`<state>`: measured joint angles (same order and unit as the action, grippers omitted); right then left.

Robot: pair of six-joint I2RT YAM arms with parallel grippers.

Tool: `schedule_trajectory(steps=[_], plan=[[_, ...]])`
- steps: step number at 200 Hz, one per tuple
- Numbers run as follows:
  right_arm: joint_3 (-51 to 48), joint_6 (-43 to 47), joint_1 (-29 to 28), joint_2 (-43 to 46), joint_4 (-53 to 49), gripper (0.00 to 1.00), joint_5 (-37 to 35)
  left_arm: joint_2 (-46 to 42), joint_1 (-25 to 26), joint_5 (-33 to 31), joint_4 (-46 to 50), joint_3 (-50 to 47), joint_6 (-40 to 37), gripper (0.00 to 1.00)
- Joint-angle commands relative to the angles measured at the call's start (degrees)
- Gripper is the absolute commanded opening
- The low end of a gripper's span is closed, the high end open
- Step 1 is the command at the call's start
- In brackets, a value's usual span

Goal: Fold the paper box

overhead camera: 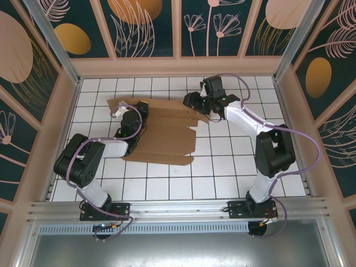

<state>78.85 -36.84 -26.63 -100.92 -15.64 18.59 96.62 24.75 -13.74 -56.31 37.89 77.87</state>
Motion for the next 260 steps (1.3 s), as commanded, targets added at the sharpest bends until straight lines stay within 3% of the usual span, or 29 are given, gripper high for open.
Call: schedule_trajectory(steps=[1, 26, 73, 143, 166, 231, 260], plan=[[-1.39, -0.57, -0.09, 0.3, 1.24, 0.55, 0.39, 1.15, -0.02, 1.09, 4.19, -0.56, -0.89, 0.0], [-1.24, 0.98, 0.05, 2.67, -0.96, 0.56, -3.29, 0.96, -0.08, 0.82, 4.76, -0.54, -0.83, 0.0], [-2.33, 0.55, 0.29, 6.46, -2.25, 0.55, -3.12, 0.43, -0.06, 0.54, 6.31, -0.36, -1.36, 0.0], [-5.66, 0.03, 0.12, 5.22, 0.41, 0.56, 0.31, 0.52, -0.06, 0.71, 7.62, -0.1, -1.15, 0.0], [-5.43, -0.38, 0.04, 2.14, 2.7, 0.57, 4.55, 0.58, -0.07, 0.77, 7.97, 0.08, -1.16, 0.0], [-5.13, -6.72, 0.01, -2.75, 20.64, 0.58, 14.57, 0.89, -0.06, 1.81, 7.47, -0.4, -0.26, 0.0], [-7.91, -10.86, 0.33, -3.45, 29.28, 0.52, 17.2, 0.85, -0.06, 1.89, 7.49, -0.54, -0.14, 0.0]])
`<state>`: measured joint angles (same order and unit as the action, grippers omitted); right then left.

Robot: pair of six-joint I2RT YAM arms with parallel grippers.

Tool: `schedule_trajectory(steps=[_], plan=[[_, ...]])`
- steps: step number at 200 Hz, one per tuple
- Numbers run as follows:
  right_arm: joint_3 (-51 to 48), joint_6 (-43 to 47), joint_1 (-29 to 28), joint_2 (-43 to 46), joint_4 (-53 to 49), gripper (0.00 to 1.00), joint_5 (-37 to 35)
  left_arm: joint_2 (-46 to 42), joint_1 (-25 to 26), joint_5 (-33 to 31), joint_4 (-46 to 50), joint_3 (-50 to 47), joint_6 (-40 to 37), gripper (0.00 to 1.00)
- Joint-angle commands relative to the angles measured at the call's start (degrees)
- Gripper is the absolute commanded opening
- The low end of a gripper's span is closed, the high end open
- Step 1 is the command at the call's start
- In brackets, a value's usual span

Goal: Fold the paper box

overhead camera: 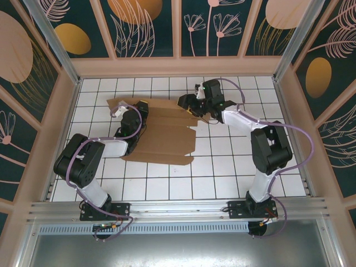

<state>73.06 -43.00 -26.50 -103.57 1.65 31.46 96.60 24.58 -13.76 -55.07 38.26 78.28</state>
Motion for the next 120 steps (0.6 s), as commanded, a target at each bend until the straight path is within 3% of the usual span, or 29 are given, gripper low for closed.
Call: schedule_trajectory(steps=[1, 41, 58, 97, 120], plan=[[-2.21, -4.8, 0.21, -0.78, 12.25, 0.52, 4.36, 0.87, 0.12, 1.99, 6.27, -0.91, -0.52, 0.0], [-5.2, -3.81, 1.48, 1.5, 12.24, 0.49, 1.42, 0.67, 0.12, 1.79, 6.97, -0.48, -0.4, 0.0], [-7.44, -2.67, 2.51, 3.72, 10.6, 0.53, -0.54, 0.57, 0.07, 1.5, 7.59, -0.22, -0.26, 0.0], [-12.14, 6.84, 2.5, 12.72, -0.44, 0.57, -13.09, 0.7, 0.03, 0.27, 8.59, 0.1, 2.26, 0.0], [-18.67, 10.16, 2.11, 19.15, -1.41, 0.48, -18.29, 0.89, -0.01, -0.56, 11.12, 1.45, 3.99, 0.0]])
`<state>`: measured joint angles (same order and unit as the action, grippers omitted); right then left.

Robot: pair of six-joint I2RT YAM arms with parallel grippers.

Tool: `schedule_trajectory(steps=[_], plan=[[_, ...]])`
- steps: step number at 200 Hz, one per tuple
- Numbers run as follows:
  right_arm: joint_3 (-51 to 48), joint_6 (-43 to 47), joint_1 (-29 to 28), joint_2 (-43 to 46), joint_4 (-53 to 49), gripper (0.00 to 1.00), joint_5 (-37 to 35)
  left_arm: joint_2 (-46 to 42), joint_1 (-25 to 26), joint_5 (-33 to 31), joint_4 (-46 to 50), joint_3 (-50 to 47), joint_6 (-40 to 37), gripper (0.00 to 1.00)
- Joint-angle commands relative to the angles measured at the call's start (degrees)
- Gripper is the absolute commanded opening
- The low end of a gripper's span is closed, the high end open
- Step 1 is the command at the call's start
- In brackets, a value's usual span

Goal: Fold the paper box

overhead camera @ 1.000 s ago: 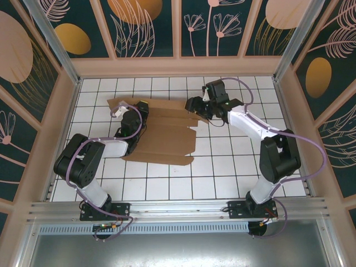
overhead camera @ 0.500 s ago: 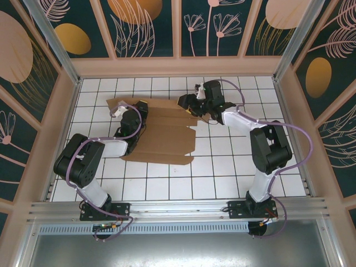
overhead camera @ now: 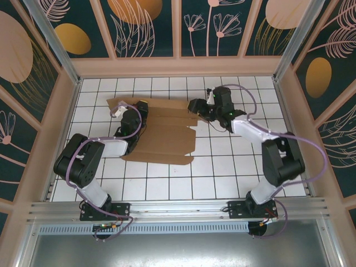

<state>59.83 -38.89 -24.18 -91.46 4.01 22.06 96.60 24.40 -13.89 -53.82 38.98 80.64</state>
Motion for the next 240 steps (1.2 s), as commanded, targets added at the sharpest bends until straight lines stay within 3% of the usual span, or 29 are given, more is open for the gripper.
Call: schedule_trajectory(steps=[1, 19, 48, 80, 137, 190, 240], plan=[[-5.66, 6.21, -0.27, 7.24, -3.76, 0.47, -9.06, 0.97, 0.18, -0.43, 10.01, 0.78, 1.71, 0.0], [-7.52, 8.87, -1.48, 7.78, -6.58, 0.39, -12.6, 2.46, -0.12, 1.18, 11.21, 2.76, 2.65, 0.0], [-8.11, 9.43, -4.84, 3.78, -6.19, 0.39, -15.81, 5.73, -1.39, 6.54, 11.68, 5.48, 5.58, 0.0], [-8.38, 7.81, -5.89, -1.18, -0.63, 0.39, -16.86, 7.03, -3.63, 11.42, 5.8, 3.03, 12.16, 0.0], [-7.31, 3.3, -5.54, -9.74, 10.67, 0.5, -15.98, 5.11, -5.15, 13.95, 4.63, 1.44, 14.88, 0.0], [-9.37, 1.17, -5.88, -10.64, 9.88, 0.55, -24.87, 2.81, -5.72, 13.89, 6.54, 1.56, 15.08, 0.0], [-7.9, 0.52, -4.83, -15.84, 16.14, 0.61, -17.88, 3.72, -5.85, 15.03, 6.02, 1.55, 16.35, 0.0]])
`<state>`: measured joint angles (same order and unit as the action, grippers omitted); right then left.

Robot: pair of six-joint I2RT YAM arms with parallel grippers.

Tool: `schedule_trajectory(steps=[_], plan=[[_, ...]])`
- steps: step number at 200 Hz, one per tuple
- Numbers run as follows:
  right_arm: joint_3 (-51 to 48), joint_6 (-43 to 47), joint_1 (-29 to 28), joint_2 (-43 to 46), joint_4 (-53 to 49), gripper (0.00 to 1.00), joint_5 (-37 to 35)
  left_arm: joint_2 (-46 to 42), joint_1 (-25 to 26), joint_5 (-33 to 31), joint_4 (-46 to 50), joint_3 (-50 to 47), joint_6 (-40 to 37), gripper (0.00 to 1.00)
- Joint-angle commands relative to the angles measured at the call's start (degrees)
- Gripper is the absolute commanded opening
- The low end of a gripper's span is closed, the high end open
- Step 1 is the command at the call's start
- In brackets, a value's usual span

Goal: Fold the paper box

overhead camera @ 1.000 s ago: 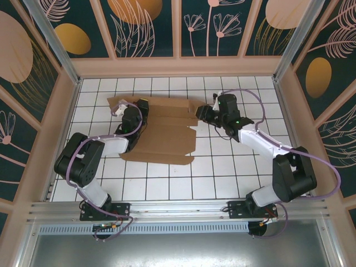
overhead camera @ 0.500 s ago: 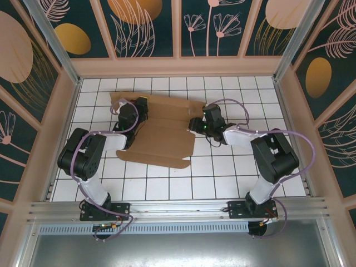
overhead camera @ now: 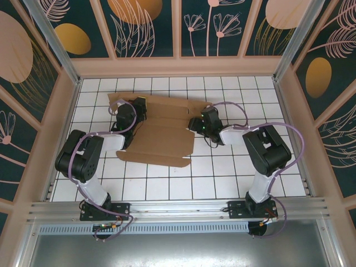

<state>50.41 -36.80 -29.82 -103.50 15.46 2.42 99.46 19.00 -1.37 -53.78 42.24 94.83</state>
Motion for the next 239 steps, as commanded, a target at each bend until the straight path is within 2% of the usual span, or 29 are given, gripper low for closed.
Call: schedule_trajectory(steps=[1, 43, 108, 165, 239], plan=[[1.61, -1.73, 0.81, -3.94, 4.85, 0.61, 1.96, 0.88, -0.46, 2.51, 5.97, -1.72, 2.19, 0.0], [2.49, -6.23, 1.08, -7.84, 11.71, 0.61, 9.43, 1.25, -0.39, 2.78, 6.32, -1.39, 2.2, 0.0], [0.1, -7.15, 1.08, -5.14, 23.42, 0.59, 15.71, 1.98, -0.46, 3.05, 6.23, -1.72, 1.95, 0.0], [4.38, -5.7, 0.16, -9.36, 21.78, 0.58, 16.74, 2.32, -0.46, 3.31, 6.32, -1.57, 2.03, 0.0], [6.14, -4.76, -2.51, -13.19, 23.17, 0.58, 12.44, 3.68, -0.34, 3.92, 5.44, -1.72, 2.47, 0.0]])
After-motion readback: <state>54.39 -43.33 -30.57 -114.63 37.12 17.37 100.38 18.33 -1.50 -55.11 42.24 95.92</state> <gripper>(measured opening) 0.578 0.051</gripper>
